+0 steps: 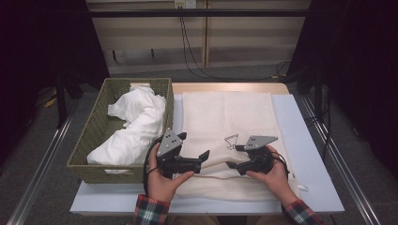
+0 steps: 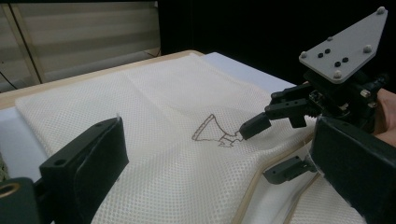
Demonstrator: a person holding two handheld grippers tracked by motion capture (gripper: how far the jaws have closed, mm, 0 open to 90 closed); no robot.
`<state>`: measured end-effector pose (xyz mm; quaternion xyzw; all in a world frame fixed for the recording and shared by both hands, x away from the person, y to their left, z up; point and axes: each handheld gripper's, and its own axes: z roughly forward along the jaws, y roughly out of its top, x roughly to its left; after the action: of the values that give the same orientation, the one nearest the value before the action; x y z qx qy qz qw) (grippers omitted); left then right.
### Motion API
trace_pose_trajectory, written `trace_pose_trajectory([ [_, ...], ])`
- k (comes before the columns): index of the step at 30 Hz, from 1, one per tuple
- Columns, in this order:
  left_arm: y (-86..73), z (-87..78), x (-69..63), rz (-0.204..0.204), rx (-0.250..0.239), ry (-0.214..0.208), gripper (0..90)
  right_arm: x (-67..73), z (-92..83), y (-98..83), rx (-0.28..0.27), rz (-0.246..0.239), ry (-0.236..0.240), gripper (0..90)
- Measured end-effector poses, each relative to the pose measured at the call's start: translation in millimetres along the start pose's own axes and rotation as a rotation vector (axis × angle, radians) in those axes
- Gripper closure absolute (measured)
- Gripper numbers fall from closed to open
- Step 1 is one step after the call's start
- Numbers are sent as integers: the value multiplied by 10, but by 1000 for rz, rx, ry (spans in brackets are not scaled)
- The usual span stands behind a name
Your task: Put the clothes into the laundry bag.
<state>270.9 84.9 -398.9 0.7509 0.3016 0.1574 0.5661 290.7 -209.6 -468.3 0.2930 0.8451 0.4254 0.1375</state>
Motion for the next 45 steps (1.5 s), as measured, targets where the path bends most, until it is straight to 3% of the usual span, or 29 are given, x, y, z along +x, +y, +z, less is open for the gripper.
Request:
trace_pose_trajectory([
  [8, -2, 3, -1, 4, 11, 10, 38, -1, 41, -42, 12, 1, 20, 337],
  [22, 0, 1, 7, 6, 0, -5, 41, 52, 104, -45, 45, -53, 11, 491],
  [30, 10, -9, -3, 3, 3, 9, 41, 66, 162, -73, 88, -60, -1, 632],
  [45, 1, 9, -12, 21, 14, 9, 43, 38, 179, -72, 87, -54, -8, 842],
])
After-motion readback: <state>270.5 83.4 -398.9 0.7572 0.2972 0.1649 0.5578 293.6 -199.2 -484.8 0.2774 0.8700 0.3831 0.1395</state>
